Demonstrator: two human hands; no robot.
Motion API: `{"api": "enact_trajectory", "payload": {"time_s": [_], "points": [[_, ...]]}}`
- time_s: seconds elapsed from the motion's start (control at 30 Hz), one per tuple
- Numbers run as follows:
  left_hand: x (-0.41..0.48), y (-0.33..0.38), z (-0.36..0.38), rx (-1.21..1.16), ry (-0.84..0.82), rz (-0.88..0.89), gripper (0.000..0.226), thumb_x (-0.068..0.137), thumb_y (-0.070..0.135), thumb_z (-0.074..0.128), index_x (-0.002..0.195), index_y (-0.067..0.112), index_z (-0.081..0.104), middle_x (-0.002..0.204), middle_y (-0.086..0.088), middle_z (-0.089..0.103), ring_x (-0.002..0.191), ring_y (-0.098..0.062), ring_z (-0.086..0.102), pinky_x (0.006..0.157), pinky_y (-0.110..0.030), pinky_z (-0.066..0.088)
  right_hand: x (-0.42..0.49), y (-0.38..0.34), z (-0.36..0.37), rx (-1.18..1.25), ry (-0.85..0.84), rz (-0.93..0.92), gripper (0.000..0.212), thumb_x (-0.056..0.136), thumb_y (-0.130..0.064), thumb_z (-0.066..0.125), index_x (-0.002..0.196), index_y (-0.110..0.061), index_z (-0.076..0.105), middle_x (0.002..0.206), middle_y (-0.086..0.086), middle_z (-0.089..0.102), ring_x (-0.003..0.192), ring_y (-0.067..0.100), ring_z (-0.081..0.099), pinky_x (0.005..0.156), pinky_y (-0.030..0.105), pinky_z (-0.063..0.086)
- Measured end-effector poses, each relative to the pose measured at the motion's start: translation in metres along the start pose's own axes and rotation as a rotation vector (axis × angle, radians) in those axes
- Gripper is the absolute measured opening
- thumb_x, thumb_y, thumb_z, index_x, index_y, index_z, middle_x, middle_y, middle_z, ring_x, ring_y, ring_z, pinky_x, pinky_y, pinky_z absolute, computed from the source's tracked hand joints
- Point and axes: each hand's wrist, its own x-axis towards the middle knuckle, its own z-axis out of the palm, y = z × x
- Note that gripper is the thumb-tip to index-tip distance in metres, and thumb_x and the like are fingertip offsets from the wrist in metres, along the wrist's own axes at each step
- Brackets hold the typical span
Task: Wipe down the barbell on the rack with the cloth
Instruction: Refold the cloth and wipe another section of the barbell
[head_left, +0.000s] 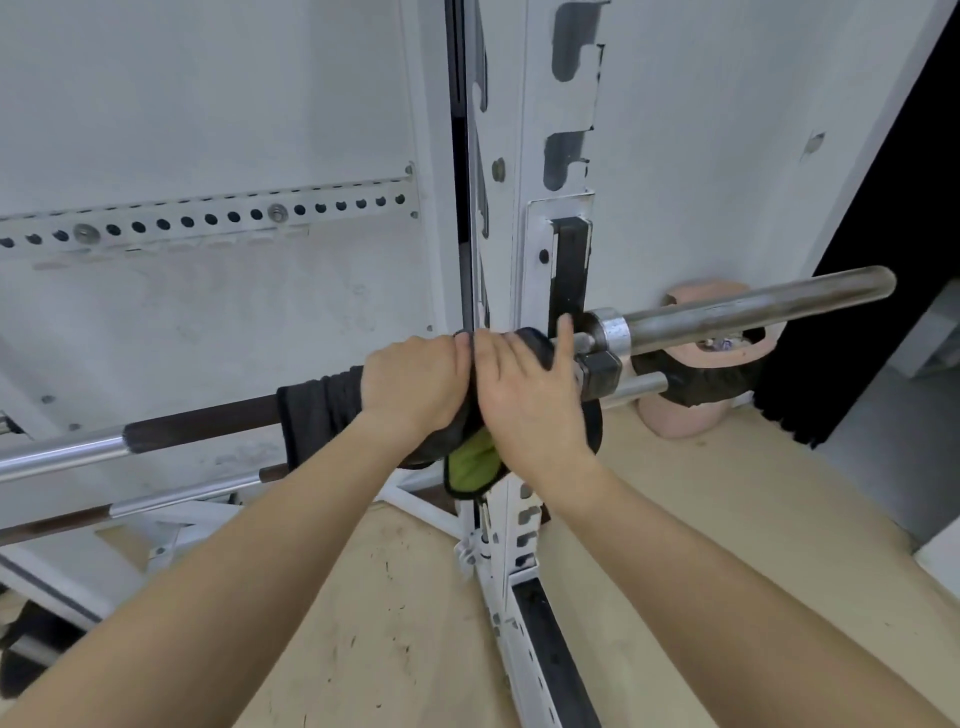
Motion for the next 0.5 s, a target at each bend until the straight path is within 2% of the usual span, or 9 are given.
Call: {"api": "enact_trajectory", "payload": {"time_s": [0.03, 0.1, 0.2, 0.3, 0.37, 0.43, 0.5], "points": [[0.008, 0.015, -0.001, -0.018, 0.003, 0.023, 0.022, 0.101, 0.025, 0.035, 0.110, 0.018, 0.055, 0.093, -0.004, 0.067, 0.077, -0.033, 0.065, 0.055, -0.036, 0.039, 0.000, 0.014, -0.006, -0.067, -0.024, 0.022, 0.042, 0.095, -0.003, 0.031, 0.134, -0.002, 0.047, 0.115, 0.013, 0.064, 0.112, 0.033, 0.060, 0.119, 0.066, -0.005], [0.024, 0.048, -0.005, -0.065, -0.009, 0.056, 0.020, 0.101, 0.024, 0.040, 0.114, 0.017, 0.053, 0.100, -0.005, 0.065, 0.083, -0.032, 0.065, 0.057, -0.037, 0.042, -0.002, 0.039, -0.011, -0.168, -0.054, 0.060, 0.046, 0.091, 0.001, 0.024, 0.129, -0.004, 0.049, 0.106, 0.013, 0.060, 0.097, 0.033, 0.060, 0.117, 0.066, -0.012], [0.037, 0.071, -0.005, -0.095, -0.040, 0.083, 0.022, 0.099, 0.023, 0.046, 0.120, 0.016, 0.050, 0.104, -0.004, 0.062, 0.083, -0.028, 0.065, 0.056, -0.037, 0.044, -0.005, 0.056, -0.009, -0.223, -0.045, 0.058, 0.050, 0.089, -0.002, 0.037, 0.138, 0.000, 0.046, 0.112, 0.017, 0.061, 0.095, 0.033, 0.063, 0.120, 0.064, 0.000], [0.022, 0.051, 0.002, -0.057, 0.072, 0.083, 0.022, 0.104, 0.027, 0.040, 0.106, 0.013, 0.056, 0.087, -0.006, 0.065, 0.069, -0.030, 0.065, 0.054, -0.037, 0.048, -0.006, 0.040, -0.004, -0.235, -0.004, 0.044, 0.044, 0.087, -0.001, 0.040, 0.128, 0.005, 0.055, 0.119, 0.026, 0.065, 0.108, 0.040, 0.064, 0.118, 0.058, 0.027], [0.004, 0.031, 0.012, -0.003, 0.151, 0.080, 0.035, 0.103, 0.032, 0.030, 0.093, 0.013, 0.058, 0.077, -0.007, 0.065, 0.061, -0.031, 0.062, 0.054, -0.035, 0.041, -0.009, 0.019, 0.000, -0.142, -0.039, 0.051, 0.045, 0.094, -0.005, 0.036, 0.136, 0.008, 0.050, 0.133, 0.031, 0.058, 0.124, 0.046, 0.055, 0.119, 0.057, 0.026], [-0.011, 0.012, 0.022, 0.023, 0.189, 0.089, 0.040, 0.102, 0.034, 0.026, 0.093, 0.013, 0.058, 0.079, -0.008, 0.063, 0.065, -0.032, 0.060, 0.060, -0.038, 0.038, -0.012, 0.001, 0.002, -0.041, -0.070, 0.065, 0.054, 0.096, -0.012, 0.039, 0.145, 0.008, 0.041, 0.144, 0.030, 0.049, 0.135, 0.047, 0.045, 0.121, 0.054, 0.023], [-0.023, -0.007, 0.023, 0.052, 0.183, 0.090, 0.038, 0.102, 0.034, 0.028, 0.097, 0.011, 0.058, 0.082, -0.008, 0.063, 0.070, -0.032, 0.059, 0.066, -0.041, 0.038, -0.013, -0.013, -0.001, 0.075, -0.083, 0.050, 0.062, 0.092, -0.015, 0.047, 0.151, 0.005, 0.035, 0.152, 0.025, 0.043, 0.141, 0.043, 0.039, 0.120, 0.051, 0.028]]}}
